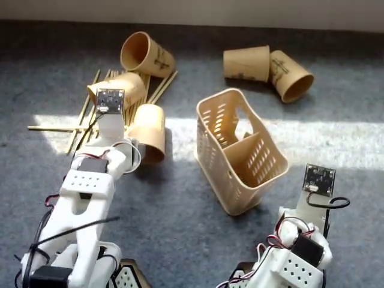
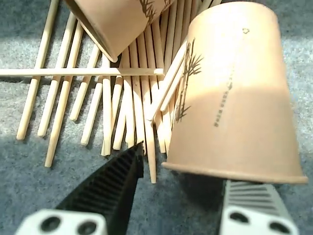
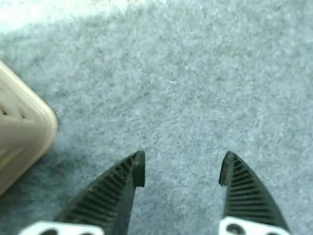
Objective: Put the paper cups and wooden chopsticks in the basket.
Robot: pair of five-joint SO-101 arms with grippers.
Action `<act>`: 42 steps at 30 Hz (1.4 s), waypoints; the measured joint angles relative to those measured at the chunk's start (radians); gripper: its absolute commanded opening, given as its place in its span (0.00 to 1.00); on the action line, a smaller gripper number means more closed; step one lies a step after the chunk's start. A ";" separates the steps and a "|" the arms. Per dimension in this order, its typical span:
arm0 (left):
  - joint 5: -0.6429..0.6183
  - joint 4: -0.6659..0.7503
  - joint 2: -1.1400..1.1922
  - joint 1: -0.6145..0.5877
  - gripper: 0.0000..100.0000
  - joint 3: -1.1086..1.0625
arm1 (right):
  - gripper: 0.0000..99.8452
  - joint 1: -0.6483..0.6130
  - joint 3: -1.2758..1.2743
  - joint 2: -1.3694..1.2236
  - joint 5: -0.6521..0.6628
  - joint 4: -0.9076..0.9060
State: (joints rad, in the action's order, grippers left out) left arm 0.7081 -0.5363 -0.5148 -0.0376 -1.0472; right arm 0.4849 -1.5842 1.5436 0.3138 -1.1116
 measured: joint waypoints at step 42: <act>-0.359 -0.918 -0.012 0.215 0.00 0.967 | 0.25 -0.049 -0.002 0.000 0.000 0.006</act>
State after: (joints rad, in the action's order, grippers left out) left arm 0.3491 -1.4538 -0.5271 0.1772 -0.0806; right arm 0.4358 -1.5858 1.5436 0.3138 -1.1055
